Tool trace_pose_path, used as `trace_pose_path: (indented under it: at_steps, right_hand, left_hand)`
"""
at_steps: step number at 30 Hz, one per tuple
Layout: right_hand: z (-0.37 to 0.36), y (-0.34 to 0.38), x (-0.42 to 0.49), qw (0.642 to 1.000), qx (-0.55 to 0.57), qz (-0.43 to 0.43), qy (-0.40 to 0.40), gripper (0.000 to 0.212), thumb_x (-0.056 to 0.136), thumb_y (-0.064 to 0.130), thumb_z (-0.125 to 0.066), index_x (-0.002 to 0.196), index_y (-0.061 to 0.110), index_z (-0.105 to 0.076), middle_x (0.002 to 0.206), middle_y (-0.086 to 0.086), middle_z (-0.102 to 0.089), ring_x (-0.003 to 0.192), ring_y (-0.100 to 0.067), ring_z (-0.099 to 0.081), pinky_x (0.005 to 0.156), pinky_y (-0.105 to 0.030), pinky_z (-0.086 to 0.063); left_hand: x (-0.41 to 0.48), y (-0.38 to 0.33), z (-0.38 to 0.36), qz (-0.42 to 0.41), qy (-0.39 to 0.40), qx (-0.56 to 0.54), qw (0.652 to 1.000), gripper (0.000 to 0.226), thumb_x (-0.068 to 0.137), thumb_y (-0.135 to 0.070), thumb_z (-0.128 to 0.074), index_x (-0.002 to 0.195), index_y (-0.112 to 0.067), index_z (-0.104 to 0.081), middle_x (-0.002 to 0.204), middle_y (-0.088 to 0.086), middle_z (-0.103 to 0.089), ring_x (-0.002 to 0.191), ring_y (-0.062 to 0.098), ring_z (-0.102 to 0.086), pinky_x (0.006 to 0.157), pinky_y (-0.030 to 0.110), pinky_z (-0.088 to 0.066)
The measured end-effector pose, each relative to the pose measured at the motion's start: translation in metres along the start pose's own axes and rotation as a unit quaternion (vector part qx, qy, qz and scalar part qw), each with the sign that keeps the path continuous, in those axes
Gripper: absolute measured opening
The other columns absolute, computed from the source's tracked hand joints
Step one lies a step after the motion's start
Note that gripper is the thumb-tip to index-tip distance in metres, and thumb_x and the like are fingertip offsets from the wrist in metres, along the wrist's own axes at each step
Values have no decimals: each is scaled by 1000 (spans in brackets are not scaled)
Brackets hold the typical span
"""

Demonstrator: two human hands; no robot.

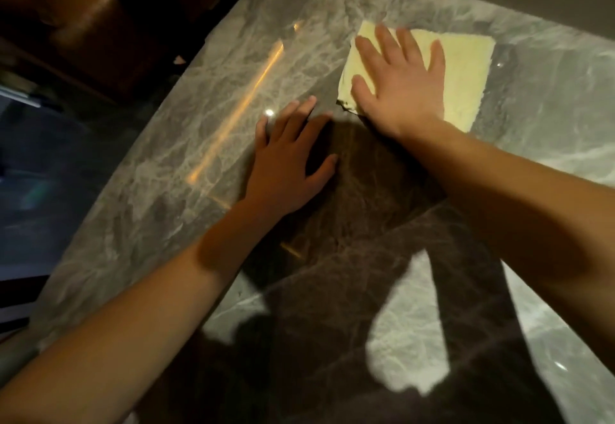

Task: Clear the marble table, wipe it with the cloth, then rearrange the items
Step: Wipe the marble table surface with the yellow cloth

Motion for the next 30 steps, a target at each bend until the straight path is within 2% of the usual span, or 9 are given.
trace_pose_path:
  at_steps: [6,9,11,14,20,22,25,27,30]
  right_hand:
    - [-1,16,-55,1000,2,-2,24,60,96,50,-25,153,34,-13,163,2,-8,150,-21,-2,117,-56,0]
    - [-8,28,-99,999,5,-3,37,62,95,50,-29,152,34,-12,163,2,-8,150,-22,-3,116,-56,1]
    - [-11,35,-133,999,16,-13,38,64,93,49,-36,152,33,-17,162,0,-15,150,-23,-8,115,-57,-2]
    - [-12,48,-185,998,38,-45,25,61,88,45,-47,147,32,-33,158,1,-28,148,-24,-20,115,-57,-8]
    - [-12,62,-269,995,73,-58,24,56,85,44,-38,139,29,-44,157,4,-29,147,-22,-22,114,-57,-17]
    - [-3,57,-283,987,149,-59,7,52,86,40,-43,137,30,-43,153,4,-37,144,-20,-29,115,-50,-21]
    - [22,11,-294,945,289,-118,-100,36,89,23,-56,125,18,-59,132,-7,-59,125,-25,-53,108,-46,-40]
    - [35,-27,-307,954,221,-153,-133,43,91,29,-46,130,15,-57,139,-11,-55,132,-29,-48,109,-45,-34]
    - [29,-70,-334,961,129,-230,-77,49,96,35,-33,144,28,-39,157,-1,-29,147,-22,-19,116,-51,-15]
  left_hand:
    - [2,-2,3,0,2,-23,1000,55,91,-50,-40,141,-28,-39,155,-1,-30,145,19,-22,115,58,-12]
    - [2,-2,2,11,24,-23,999,56,92,-46,-34,144,-28,-34,158,-2,-24,147,16,-15,118,54,-4]
    - [2,-5,2,44,36,-59,997,56,91,-43,-30,145,-29,-34,158,-5,-21,148,13,-11,119,50,0]
    - [-10,-23,2,67,26,-117,991,53,91,-42,-31,141,-28,-41,155,-5,-31,146,12,-19,119,48,-6]
    - [-73,-91,-12,13,72,-130,989,56,87,-41,-31,141,-28,-41,154,-7,-33,144,7,-24,119,42,-3]
    - [-90,-105,2,25,17,-147,989,57,89,-43,-29,139,-22,-45,151,-3,-38,141,11,-31,117,43,-9]
    - [-115,-135,12,34,-34,-156,987,65,88,-54,-26,132,-15,-53,143,5,-49,128,24,-49,107,42,-33]
    - [-130,-162,0,24,-16,-108,994,68,87,-58,-28,129,-12,-56,141,11,-50,123,30,-53,102,47,-40]
    - [-145,-187,-25,27,22,-10,999,66,84,-59,-41,136,-19,-51,148,8,-42,136,36,-38,110,61,-26]
Point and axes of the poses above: each hand's wrist, its own x-axis towards the middle knuckle, its own z-axis out of the back of the hand, y = z × x, the point moved 7 cm from there along x, towards the middle knuckle
